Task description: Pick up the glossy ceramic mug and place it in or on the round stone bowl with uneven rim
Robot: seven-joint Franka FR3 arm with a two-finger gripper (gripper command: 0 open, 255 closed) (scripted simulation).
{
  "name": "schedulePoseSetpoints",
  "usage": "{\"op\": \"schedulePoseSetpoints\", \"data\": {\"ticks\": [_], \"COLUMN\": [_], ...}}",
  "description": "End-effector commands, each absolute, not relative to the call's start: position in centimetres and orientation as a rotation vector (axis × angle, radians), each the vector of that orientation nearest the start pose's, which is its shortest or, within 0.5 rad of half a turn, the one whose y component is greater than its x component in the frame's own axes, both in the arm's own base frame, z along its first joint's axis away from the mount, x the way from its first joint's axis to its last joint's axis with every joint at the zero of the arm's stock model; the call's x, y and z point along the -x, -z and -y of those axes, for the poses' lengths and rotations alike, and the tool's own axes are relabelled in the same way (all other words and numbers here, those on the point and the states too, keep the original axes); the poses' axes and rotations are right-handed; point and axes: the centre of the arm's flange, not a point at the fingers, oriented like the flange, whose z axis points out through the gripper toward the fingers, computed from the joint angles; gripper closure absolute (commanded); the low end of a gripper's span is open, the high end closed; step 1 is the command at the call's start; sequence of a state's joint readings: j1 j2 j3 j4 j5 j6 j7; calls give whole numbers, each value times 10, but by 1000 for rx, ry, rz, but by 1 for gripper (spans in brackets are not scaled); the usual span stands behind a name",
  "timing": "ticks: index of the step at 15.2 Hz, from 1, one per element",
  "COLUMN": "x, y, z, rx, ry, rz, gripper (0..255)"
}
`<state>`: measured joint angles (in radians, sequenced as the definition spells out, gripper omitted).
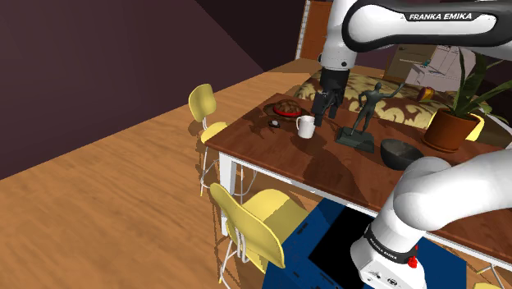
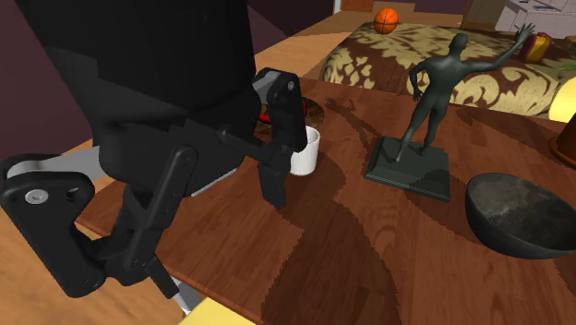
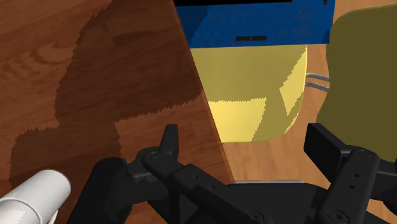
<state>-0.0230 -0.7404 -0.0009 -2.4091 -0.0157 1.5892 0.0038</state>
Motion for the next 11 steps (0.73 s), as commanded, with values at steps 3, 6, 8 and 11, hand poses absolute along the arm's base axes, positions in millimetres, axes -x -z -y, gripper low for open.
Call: {"op": "schedulePoseSetpoints", "data": {"ticks": [3,6,8,11], "x": [-330,-348,-360,-378], "y": [-544,-532,-523,-510], "z": [32,65,87,121], "rx": [3148,3141,3136,3129], "ry": [-122,-118,-115,-110], "rz": [-53,-70,-82,-98], "gripper": [0,0,0,0]}}
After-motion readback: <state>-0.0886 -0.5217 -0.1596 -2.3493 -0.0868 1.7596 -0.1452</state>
